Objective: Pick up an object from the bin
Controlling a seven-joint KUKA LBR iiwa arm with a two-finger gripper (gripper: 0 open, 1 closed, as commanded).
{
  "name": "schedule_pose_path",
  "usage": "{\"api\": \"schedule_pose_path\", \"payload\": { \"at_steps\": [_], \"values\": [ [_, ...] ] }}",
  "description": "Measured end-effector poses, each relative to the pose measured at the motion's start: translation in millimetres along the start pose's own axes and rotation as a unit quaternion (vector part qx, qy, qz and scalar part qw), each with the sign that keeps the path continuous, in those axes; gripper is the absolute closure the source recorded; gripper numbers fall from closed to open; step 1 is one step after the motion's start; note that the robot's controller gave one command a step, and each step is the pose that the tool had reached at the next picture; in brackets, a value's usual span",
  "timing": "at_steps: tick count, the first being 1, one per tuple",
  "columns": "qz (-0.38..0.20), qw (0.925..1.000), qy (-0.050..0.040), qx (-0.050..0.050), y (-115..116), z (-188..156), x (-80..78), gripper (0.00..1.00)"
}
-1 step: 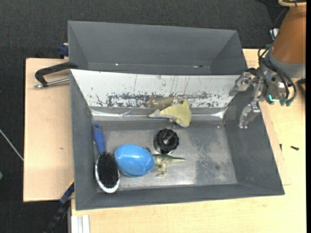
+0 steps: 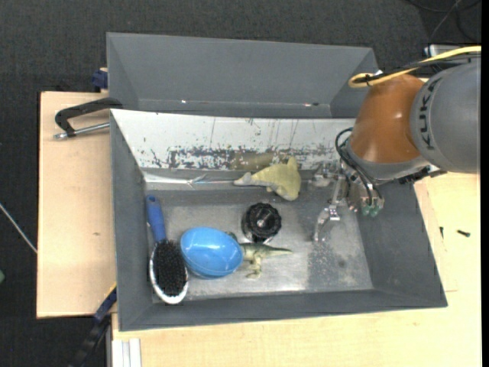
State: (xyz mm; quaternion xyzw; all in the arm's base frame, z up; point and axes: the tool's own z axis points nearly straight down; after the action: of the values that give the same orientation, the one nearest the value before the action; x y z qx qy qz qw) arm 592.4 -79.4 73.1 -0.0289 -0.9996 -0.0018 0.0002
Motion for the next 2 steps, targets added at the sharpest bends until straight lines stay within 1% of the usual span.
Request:
{"api": "schedule_pose_path", "payload": {
  "at_steps": [1,2],
  "values": [
    [-0.049,0.9988,-0.0036,0.000,68,-8,-6.6,0.00],
    [-0.038,0.9992,-0.0064,0.002,118,-1,8.9,0.00]
  ]
}}
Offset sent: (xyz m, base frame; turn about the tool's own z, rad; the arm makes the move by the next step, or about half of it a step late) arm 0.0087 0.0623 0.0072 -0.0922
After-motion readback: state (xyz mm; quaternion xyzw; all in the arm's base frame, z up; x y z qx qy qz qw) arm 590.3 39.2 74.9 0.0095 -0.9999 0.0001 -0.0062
